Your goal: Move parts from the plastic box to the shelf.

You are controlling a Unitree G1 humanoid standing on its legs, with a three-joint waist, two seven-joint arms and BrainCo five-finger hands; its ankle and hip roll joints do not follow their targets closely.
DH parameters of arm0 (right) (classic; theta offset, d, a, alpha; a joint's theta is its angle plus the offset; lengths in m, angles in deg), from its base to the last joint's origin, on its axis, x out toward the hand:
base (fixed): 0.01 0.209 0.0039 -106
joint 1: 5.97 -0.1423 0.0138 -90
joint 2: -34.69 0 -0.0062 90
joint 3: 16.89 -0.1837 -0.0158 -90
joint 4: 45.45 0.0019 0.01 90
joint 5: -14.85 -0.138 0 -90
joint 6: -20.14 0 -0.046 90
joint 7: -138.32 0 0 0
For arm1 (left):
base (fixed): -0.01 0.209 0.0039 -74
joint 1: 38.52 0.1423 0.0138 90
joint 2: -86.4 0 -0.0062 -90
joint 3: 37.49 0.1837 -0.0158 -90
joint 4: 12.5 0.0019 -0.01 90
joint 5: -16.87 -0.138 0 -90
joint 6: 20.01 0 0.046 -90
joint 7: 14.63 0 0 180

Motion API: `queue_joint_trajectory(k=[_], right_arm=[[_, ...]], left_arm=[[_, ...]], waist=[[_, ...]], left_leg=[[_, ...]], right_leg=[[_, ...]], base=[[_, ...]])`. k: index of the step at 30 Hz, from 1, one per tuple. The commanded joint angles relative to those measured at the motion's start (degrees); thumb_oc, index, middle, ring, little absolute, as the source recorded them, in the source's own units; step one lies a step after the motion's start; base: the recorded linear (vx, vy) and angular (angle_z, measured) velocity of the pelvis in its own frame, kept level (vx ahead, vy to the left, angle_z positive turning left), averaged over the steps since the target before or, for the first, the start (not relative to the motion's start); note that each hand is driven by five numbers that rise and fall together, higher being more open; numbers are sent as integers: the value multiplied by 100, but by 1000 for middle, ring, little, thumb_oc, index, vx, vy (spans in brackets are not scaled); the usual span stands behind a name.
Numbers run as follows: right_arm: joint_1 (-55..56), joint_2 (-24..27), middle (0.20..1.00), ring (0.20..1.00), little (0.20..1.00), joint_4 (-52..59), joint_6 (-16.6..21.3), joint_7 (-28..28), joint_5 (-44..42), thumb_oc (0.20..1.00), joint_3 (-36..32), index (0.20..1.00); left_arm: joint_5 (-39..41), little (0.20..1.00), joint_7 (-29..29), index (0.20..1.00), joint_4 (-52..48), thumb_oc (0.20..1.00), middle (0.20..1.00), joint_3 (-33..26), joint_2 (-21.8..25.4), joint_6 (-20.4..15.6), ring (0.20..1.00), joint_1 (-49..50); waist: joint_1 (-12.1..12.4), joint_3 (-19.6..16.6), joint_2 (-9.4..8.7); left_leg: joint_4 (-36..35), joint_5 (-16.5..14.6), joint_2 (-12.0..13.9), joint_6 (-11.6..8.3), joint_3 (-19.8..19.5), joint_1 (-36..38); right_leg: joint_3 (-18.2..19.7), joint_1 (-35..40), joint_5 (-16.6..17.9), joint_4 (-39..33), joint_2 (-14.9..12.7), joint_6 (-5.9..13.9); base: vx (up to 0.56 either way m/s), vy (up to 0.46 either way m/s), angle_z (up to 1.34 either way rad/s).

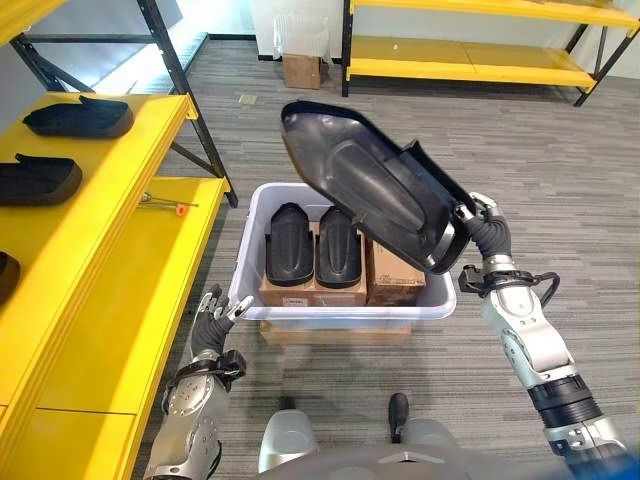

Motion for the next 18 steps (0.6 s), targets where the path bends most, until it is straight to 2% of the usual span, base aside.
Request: queue_joint_trajectory(k=[1,2,3,4,5,6,7,8,10,12,13,14,15,16,18], right_arm=[[-866,192,200,200,200,397,600,-137,-257,200,-310,200],[-866,193,200,200,200,396,600,-137,-257,200,-310,200],[-802,283,200,200,200,425,615,-196,-165,200,-469,200],[-711,301,200,200,200,476,640,-223,-43,200,-562,200],[-546,315,200,200,200,525,667,-226,41,200,-662,200],[-430,291,200,200,200,566,701,-220,86,200,-725,200],[-315,272,200,200,200,562,693,-238,107,200,-784,200],[-193,240,200,200,200,584,706,-244,101,200,-836,200],[84,176,200,200,200,593,711,-267,53,200,-960,200],[206,158,200,200,200,620,700,-262,4,200,-1034,200],[368,106,200,200,200,669,689,-298,-17,200,-1176,200],[381,108,200,200,200,678,686,-297,-17,200,-1183,200],[442,111,200,200,200,738,712,-301,-17,200,-1267,200],[470,81,200,200,200,729,698,-332,-45,200,-1330,200],[446,33,200,200,200,693,684,-327,-70,200,-1258,200]], left_arm=[[-62,1000,-118,1000,94,1000,1000,103,182,-237,1000,-181],[-62,1000,-118,1000,95,1000,1000,103,181,-237,1000,-181],[-49,1000,-96,1000,242,1000,1000,195,214,-234,1000,-313],[-96,1000,-78,1000,236,1000,1000,231,237,-245,1000,-378],[-140,1000,-15,1000,210,1000,1000,243,255,-262,1000,-377],[-148,1000,27,1000,159,1000,1000,280,253,-282,1000,-410],[-163,1000,64,1000,143,1000,1000,282,249,-276,1000,-408],[-195,1000,94,1000,96,1000,1000,319,235,-268,1000,-423],[-270,1000,166,1000,67,1000,1000,415,256,-236,1000,-596],[-283,1000,201,1000,41,1000,1000,466,272,-228,1000,-643],[-292,1000,283,1000,-32,1000,1000,529,291,-215,1000,-737],[-292,1000,284,1000,-35,1000,1000,536,292,-213,1000,-733],[-347,1000,309,1000,-25,1000,1000,618,300,-221,1000,-783],[-318,1000,289,1000,-55,1000,1000,573,317,-227,1000,-779],[-322,1000,280,1000,-123,1000,1000,553,349,-248,1000,-722]], waist=[[266,44,142],[262,38,146],[279,112,95],[218,149,48],[177,133,38],[103,131,12],[63,115,24],[-16,111,-14],[-175,48,4],[-259,12,17],[-364,-88,87],[-369,-89,81],[-453,-144,135],[-461,-180,133],[-371,-169,138]], left_leg=[[-1181,2412,463,-42,-122,-295],[-1179,2412,467,-44,-129,-305],[-999,2260,302,93,178,-562],[-651,2041,337,155,477,-550],[-425,1853,330,180,548,-534],[-127,1728,451,187,746,-492],[-106,1613,467,171,764,-443],[182,1383,587,105,861,-282],[578,1195,824,76,1156,0],[623,1096,857,50,1231,95],[214,676,728,49,1587,322],[181,681,704,63,1589,344],[-218,624,680,67,1977,385],[-179,663,712,-3,1977,330],[-97,485,480,67,1759,263]], right_leg=[[-382,-193,-1321,1430,-295,31],[-388,-196,-1316,1423,-290,30],[-704,-115,-1267,1329,-351,-20],[-871,-141,-1222,1335,-448,-39],[-1020,-161,-1201,1312,-527,-82],[-1196,-176,-1159,1297,-608,-115],[-1299,-171,-1183,1293,-651,-113],[-1366,-146,-1299,1420,-752,-104],[-1744,-188,-1299,1578,-975,-157],[-1926,-182,-1292,1636,-1107,-138],[-2247,-147,-1215,1657,-1300,-61],[-2256,-131,-1204,1651,-1320,-44],[-2456,-70,-1145,1651,-1410,51],[-2470,-62,-1096,1589,-1458,84],[-2491,17,-909,1442,-1595,187]], base=[[-131,-125,79],[-206,-227,96],[-275,-256,102],[-365,-279,70],[-300,-149,116],[-212,-62,133],[-111,-59,150],[-136,9,124],[-166,51,101],[-78,106,115],[-43,117,126],[-67,191,129],[-11,140,115],[11,189,106],[48,193,37]])
